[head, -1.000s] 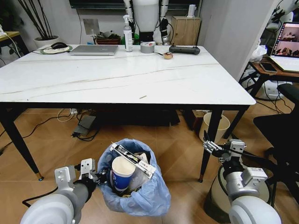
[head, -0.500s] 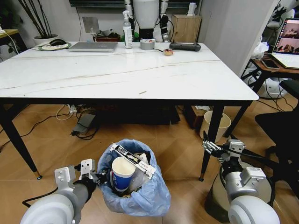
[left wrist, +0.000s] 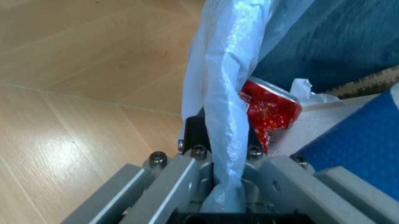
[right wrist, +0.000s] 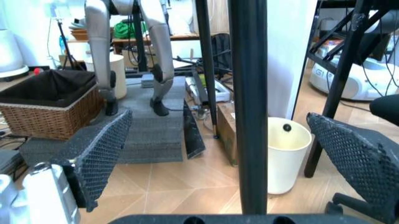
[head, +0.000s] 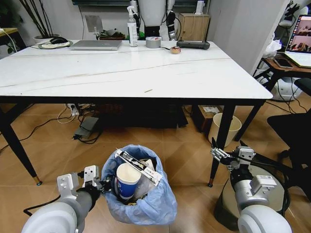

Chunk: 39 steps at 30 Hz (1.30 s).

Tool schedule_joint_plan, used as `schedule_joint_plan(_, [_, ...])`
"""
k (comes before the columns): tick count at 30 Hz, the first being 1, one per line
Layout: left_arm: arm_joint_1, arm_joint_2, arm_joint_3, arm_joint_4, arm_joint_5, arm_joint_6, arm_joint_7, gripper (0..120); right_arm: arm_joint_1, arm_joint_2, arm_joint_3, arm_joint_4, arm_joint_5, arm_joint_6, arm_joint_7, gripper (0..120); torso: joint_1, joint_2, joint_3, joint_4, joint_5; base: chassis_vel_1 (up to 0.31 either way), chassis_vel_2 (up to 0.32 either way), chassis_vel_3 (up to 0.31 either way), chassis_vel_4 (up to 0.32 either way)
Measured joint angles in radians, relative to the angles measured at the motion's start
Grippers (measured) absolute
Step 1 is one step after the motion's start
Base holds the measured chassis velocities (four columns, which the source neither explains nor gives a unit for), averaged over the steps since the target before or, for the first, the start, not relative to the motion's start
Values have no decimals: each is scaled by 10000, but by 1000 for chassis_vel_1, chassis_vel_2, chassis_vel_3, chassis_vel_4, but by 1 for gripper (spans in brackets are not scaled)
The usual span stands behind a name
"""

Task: Pick up the trash bin and place the trash from the table into it.

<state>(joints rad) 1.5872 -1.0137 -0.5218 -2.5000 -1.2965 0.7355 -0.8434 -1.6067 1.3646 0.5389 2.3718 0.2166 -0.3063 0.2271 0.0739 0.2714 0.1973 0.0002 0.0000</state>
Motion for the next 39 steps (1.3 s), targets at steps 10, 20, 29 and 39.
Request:
schedule_joint_plan(10, [-31,-12,14,0,6,0,11,0,6,15,21,5,-6,-7,-11,100,-110,-417,-307,0,0,0,0,0,0])
schedule_joint_plan(20, [-35,-9,6,0,10,0,22,0,28,74,-71,-46,-89,-8,-21,100,-199,-825,-625,0,0,0,0,0,0])
schedule_joint_plan(29, [-52,-18,23,0,14,0,27,0,63,49,-97,-85,-93,-7,-22,100,-251,-1118,-866,0,0,0,0,0,0])
schedule_joint_plan(39, [-105,25,2,0,15,0,50,0,223,61,-172,-238,-86,11,-23,100,-331,-1560,-1228,0,0,0,0,0,0])
